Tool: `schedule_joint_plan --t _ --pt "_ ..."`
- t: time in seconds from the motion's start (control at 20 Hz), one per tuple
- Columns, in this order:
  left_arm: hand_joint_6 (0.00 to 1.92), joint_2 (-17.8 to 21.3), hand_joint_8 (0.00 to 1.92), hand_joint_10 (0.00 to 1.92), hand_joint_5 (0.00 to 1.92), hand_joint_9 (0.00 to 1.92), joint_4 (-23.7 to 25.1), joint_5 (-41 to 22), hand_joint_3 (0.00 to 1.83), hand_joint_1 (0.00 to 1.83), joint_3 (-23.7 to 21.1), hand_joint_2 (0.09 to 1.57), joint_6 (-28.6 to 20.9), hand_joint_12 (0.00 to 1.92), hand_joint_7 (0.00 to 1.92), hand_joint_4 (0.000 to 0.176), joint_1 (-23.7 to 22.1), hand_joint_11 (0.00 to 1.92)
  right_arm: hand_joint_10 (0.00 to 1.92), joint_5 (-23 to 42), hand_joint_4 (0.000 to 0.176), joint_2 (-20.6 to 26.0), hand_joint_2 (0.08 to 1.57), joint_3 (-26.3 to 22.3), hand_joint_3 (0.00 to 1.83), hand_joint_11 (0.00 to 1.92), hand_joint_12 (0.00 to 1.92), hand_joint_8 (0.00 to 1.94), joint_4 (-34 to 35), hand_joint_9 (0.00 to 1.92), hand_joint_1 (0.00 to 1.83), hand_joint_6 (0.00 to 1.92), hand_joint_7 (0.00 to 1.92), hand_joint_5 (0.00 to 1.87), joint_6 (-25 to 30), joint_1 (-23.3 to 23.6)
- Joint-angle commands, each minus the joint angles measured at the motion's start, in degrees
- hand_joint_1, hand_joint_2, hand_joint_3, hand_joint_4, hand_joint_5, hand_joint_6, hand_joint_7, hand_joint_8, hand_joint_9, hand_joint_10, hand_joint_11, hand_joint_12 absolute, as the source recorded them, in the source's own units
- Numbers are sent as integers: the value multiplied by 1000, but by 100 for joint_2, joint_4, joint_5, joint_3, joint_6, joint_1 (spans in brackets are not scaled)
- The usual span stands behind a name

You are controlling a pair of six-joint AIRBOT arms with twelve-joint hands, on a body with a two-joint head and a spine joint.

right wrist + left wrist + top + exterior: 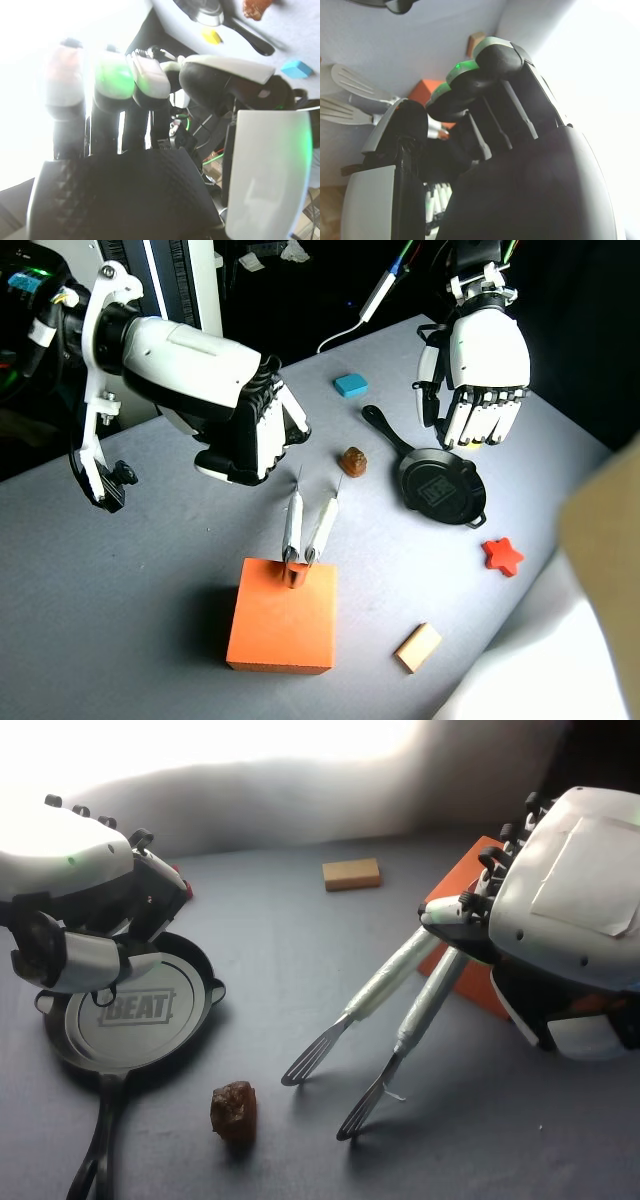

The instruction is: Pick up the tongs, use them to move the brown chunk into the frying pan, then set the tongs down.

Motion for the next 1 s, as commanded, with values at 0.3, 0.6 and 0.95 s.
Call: schedule_joint_plan --t 0.3,0.6,0.95 --pt "13 41 0 9 105 125 35 -280 5 112 36 1298 24 598 124 0 -64 0 2 609 0 2 1003 -19 14 0 1 0 -58 7 666 0 0 0 -61 55" --pt "8 115 4 5 113 136 29 -350 3 88 -86 1307 288 618 140 0 -21 0 0 -777 0 -106 887 70 0 0 0 0 -54 0 953 0 0 0 308 668" --pt "2 179 1 3 77 128 -1053 -564 1 83 -182 1321 1751 577 116 0 28 0 0 -2314 0 -979 872 1029 0 0 0 0 321 0 986 0 0 0 505 1429"
